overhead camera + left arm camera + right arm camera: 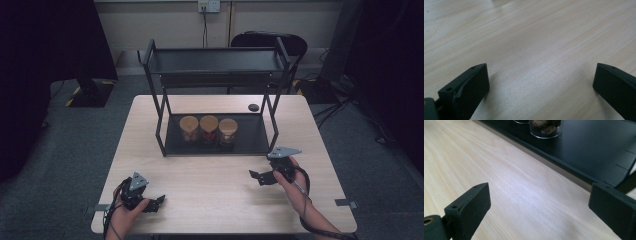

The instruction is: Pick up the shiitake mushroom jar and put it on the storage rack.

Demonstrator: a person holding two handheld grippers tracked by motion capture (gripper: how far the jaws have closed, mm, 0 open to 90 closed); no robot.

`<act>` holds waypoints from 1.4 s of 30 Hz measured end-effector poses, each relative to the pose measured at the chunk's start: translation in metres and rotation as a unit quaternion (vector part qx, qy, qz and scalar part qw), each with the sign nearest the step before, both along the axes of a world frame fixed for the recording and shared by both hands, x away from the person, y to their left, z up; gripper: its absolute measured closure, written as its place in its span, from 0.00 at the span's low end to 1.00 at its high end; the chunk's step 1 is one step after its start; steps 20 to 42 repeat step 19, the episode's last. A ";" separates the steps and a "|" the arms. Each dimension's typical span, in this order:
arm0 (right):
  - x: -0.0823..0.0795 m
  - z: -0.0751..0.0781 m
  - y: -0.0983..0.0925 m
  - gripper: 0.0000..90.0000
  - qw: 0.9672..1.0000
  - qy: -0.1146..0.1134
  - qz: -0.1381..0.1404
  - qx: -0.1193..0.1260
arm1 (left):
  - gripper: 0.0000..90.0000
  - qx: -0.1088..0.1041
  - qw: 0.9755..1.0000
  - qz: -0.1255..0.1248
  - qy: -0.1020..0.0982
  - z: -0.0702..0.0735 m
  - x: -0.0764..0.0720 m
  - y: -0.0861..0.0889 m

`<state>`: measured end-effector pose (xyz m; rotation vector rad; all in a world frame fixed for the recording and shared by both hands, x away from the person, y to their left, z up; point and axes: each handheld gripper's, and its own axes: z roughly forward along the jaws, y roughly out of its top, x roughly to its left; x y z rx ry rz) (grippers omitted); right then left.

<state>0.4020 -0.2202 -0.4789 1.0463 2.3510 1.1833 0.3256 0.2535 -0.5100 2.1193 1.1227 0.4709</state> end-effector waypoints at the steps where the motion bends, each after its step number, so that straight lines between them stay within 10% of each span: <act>1: -0.001 -0.001 -0.002 0.03 1.000 0.001 0.000 0.000 | 0.00 0.000 1.000 0.000 0.000 0.000 0.000 0.000; 16: -0.030 -0.016 -0.035 0.03 0.999 0.005 0.022 -0.044 | 0.00 0.000 1.000 0.000 0.000 0.000 0.000 0.000; 42: -0.033 -0.019 -0.042 0.03 0.999 0.011 0.018 -0.039 | 0.00 -0.001 1.000 0.000 0.000 0.000 0.000 0.000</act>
